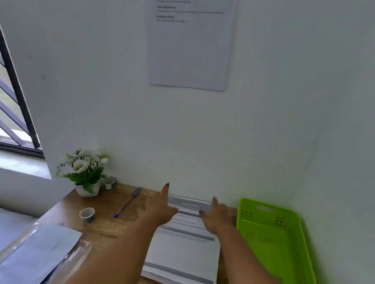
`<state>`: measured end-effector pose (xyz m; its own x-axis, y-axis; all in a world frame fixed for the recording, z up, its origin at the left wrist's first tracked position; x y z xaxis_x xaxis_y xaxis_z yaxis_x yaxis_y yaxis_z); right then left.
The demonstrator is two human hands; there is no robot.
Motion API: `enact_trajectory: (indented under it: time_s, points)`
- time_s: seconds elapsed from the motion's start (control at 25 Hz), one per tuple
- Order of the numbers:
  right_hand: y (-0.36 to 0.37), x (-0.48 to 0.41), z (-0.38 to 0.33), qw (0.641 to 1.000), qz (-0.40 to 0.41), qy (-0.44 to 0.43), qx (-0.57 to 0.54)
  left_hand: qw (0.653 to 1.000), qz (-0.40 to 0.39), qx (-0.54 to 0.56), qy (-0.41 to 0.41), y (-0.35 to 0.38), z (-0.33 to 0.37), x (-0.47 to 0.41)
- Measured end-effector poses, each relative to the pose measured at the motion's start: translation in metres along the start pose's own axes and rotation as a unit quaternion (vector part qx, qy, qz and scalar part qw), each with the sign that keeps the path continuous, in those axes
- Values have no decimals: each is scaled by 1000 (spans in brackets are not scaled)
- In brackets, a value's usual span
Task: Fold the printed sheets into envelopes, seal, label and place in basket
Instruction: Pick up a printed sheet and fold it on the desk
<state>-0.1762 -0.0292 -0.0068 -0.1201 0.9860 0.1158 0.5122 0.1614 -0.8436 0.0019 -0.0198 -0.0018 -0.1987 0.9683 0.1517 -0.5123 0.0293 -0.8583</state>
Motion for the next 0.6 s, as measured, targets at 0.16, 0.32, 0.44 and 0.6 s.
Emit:
enact_trajectory:
  time_s: [0.16, 0.32, 0.44, 0.6]
  points:
    - [47, 14, 21, 993, -104, 52, -30, 996, -48, 75, -21, 35, -22, 8]
    - [54, 5, 29, 992, -70, 80, -68, 990, -72, 99, -74, 46, -32, 3]
    - [56, 0, 32, 989, -63, 92, -96, 979, -89, 154, -100, 50, -35, -2]
    - [51, -5, 32, 980, -52, 103, -160, 974, -92, 169, -118, 56, -35, -7]
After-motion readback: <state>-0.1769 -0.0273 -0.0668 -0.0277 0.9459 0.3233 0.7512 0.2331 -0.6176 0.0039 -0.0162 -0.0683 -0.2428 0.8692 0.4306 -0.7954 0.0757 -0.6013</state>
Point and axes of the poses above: each hand's wrist, its own x-axis away from the middle knuckle, its own y-axis out of the palm, z = x × y, the point moved 2 cm from there along -x, towards the middle knuckle, and after that the axes turned 7 degrees about -y, right-handed, at the moved point
